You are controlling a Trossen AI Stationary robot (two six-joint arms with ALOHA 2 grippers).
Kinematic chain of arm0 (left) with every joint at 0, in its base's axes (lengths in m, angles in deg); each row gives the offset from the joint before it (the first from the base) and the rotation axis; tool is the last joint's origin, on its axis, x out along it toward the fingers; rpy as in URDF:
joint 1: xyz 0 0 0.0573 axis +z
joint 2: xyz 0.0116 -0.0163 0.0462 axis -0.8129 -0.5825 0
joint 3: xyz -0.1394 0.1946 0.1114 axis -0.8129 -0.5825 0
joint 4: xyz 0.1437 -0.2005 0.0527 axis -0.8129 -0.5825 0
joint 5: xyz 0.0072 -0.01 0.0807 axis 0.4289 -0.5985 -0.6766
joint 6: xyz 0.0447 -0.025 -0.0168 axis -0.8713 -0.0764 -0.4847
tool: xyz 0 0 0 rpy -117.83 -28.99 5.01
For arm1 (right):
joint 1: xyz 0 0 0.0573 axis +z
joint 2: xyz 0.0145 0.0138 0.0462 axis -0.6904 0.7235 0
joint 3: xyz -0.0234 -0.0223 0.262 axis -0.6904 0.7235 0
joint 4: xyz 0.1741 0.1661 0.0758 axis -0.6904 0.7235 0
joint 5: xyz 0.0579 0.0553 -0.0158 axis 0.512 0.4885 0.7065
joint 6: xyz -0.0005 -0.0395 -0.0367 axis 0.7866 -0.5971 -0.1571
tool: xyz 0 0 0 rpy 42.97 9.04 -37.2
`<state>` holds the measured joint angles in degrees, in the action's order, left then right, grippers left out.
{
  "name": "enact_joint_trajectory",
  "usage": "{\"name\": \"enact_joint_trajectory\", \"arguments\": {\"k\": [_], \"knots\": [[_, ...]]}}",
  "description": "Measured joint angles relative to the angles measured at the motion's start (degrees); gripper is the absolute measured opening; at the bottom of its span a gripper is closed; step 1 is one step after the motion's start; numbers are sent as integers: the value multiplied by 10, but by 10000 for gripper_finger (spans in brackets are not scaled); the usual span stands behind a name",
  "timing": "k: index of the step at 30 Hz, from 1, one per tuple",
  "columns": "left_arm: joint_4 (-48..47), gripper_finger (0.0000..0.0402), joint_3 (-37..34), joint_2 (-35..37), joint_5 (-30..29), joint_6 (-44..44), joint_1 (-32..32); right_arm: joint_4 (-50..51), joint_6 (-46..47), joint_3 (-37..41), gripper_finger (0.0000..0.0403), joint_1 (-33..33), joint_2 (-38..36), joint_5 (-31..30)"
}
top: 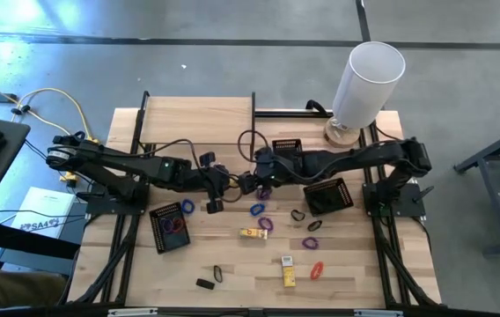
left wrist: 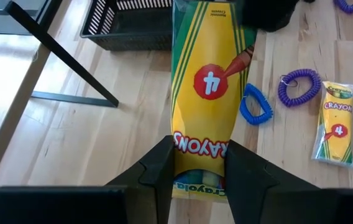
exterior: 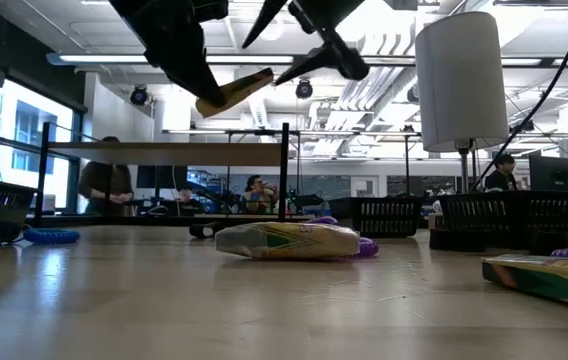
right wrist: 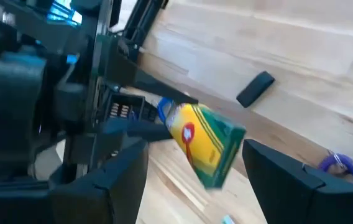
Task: Pick & Place Office Desk Supplies
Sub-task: Put the crayon box into the top black bin
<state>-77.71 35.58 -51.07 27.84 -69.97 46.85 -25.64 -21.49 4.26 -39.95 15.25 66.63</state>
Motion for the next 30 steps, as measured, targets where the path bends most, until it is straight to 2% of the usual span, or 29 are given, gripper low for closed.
{"name": "enact_joint_trajectory", "arguments": {"k": [10,16,21,30], "knots": [[6,109,0,0,-6,0,0,-19,-15,0,250,-8,8,0],[26,109,0,0,-41,-2,0,-22,-19,0,232,-9,8,3],[35,110,0,0,-44,-8,0,-19,-22,0,180,-9,8,1],[36,110,0,0,-50,-10,-2,-20,-29,0,34,-9,8,-1]]}}
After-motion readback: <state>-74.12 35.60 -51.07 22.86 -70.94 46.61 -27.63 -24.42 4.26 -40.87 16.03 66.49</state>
